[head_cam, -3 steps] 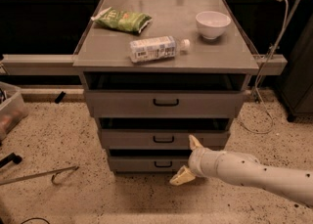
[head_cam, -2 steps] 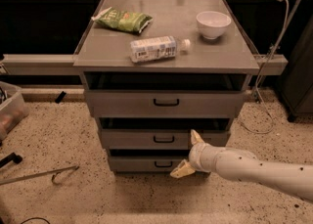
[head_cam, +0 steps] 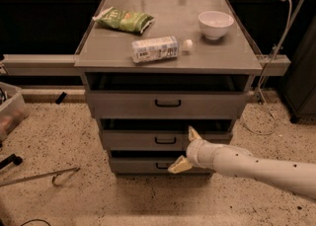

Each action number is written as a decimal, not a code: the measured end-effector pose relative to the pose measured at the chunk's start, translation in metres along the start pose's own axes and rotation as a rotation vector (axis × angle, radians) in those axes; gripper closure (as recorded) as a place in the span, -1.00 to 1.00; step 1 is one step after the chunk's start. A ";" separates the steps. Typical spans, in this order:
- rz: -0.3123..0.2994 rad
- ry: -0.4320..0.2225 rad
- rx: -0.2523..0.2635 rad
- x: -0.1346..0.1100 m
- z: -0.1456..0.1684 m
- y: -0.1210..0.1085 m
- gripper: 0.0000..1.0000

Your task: Open middle drawer

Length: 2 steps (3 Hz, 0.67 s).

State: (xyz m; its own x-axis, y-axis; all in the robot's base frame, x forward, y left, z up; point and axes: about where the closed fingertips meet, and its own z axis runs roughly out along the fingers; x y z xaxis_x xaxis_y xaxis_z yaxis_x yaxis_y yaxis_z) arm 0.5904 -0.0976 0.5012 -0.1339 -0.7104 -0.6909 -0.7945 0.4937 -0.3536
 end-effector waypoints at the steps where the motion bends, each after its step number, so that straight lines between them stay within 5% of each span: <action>1: -0.007 -0.022 -0.007 -0.006 0.032 -0.011 -1.00; 2: 0.022 -0.003 -0.015 0.007 0.057 -0.017 -1.00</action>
Offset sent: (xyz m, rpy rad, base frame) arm 0.0704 0.0064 -0.0659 0.0078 0.0583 -0.0376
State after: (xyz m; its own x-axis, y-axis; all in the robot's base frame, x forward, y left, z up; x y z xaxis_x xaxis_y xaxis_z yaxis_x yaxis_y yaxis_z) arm 0.6370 -0.0823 0.4660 -0.1496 -0.6984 -0.6999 -0.8002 0.5013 -0.3292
